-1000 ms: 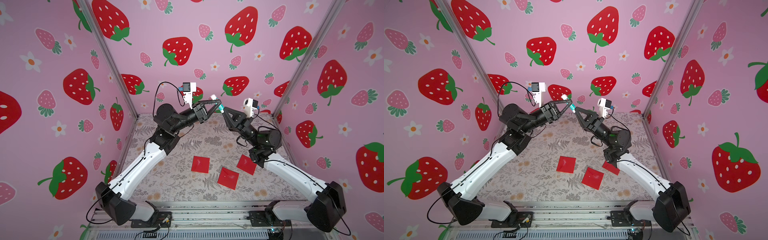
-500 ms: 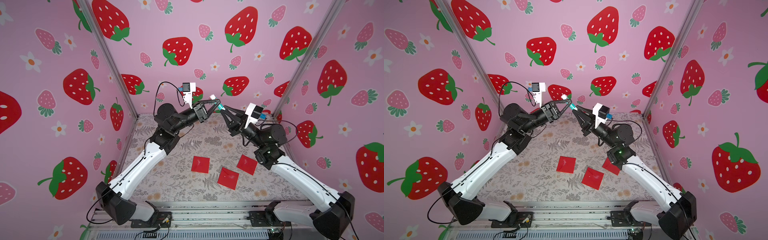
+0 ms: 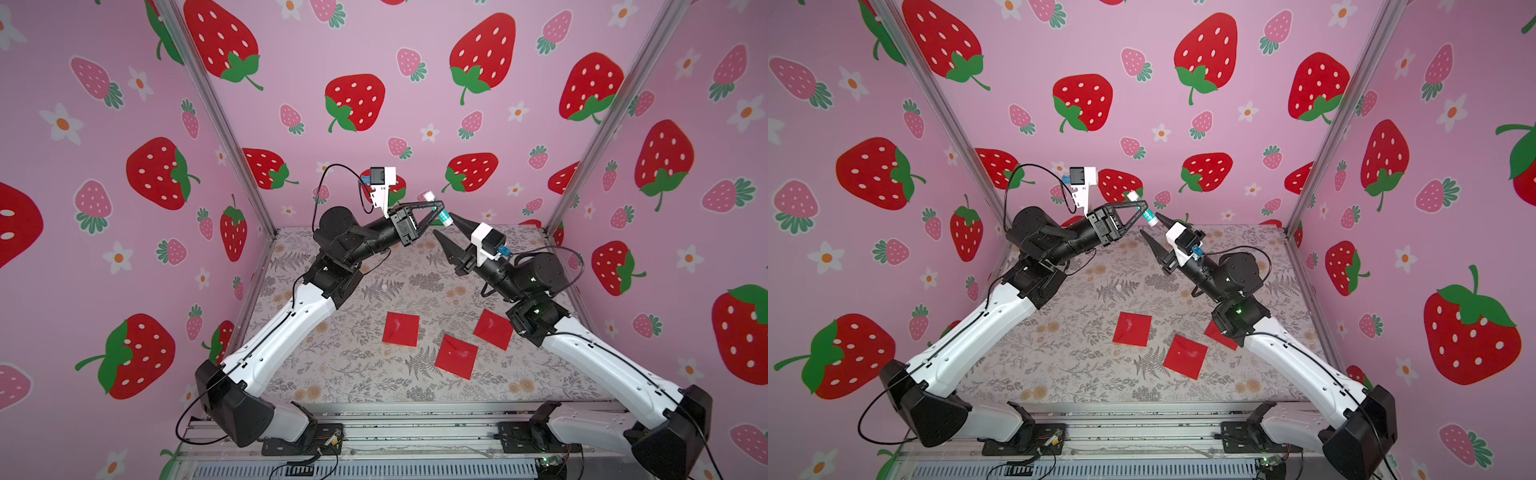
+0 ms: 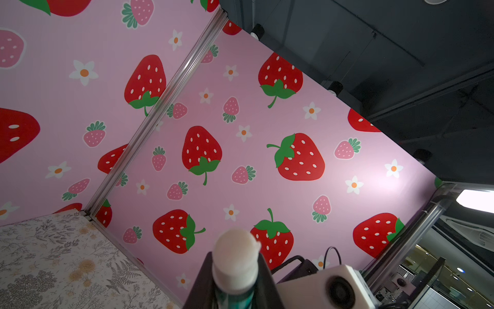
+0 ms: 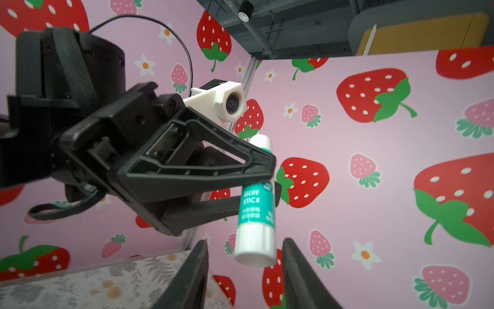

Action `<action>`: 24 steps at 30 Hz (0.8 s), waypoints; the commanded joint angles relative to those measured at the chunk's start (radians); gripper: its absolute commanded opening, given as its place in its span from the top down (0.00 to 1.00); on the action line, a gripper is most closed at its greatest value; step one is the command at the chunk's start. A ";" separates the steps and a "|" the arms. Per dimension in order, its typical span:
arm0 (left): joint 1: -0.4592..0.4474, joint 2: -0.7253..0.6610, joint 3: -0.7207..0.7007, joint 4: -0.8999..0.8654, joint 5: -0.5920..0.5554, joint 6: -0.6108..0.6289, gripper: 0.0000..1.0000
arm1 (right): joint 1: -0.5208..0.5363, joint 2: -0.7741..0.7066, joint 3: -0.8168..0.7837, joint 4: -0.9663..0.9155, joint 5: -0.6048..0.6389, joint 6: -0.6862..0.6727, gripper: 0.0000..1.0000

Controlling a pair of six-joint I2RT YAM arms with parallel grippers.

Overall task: Seal the envelope with a glue stick
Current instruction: Screw the glue stick.

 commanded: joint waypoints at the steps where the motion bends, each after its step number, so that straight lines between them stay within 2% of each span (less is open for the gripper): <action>1: 0.000 -0.021 0.045 0.001 0.025 0.042 1.00 | 0.006 -0.044 -0.010 -0.043 -0.018 0.433 0.54; 6: 0.002 -0.056 0.021 -0.044 -0.023 0.073 1.00 | 0.006 -0.050 -0.006 -0.056 0.022 0.694 0.49; 15: 0.019 -0.073 -0.029 -0.070 -0.073 0.095 1.00 | -0.010 -0.083 -0.006 -0.114 0.083 0.889 0.49; 20: 0.059 -0.062 -0.038 -0.006 -0.022 0.048 1.00 | -0.089 -0.053 -0.001 -0.102 0.011 1.087 0.49; 21: 0.066 -0.063 -0.042 0.011 -0.013 0.038 1.00 | -0.115 -0.036 -0.007 -0.068 -0.016 1.150 0.45; 24: 0.074 -0.059 -0.043 0.049 0.015 0.020 1.00 | -0.186 0.035 -0.034 0.153 -0.119 1.339 0.45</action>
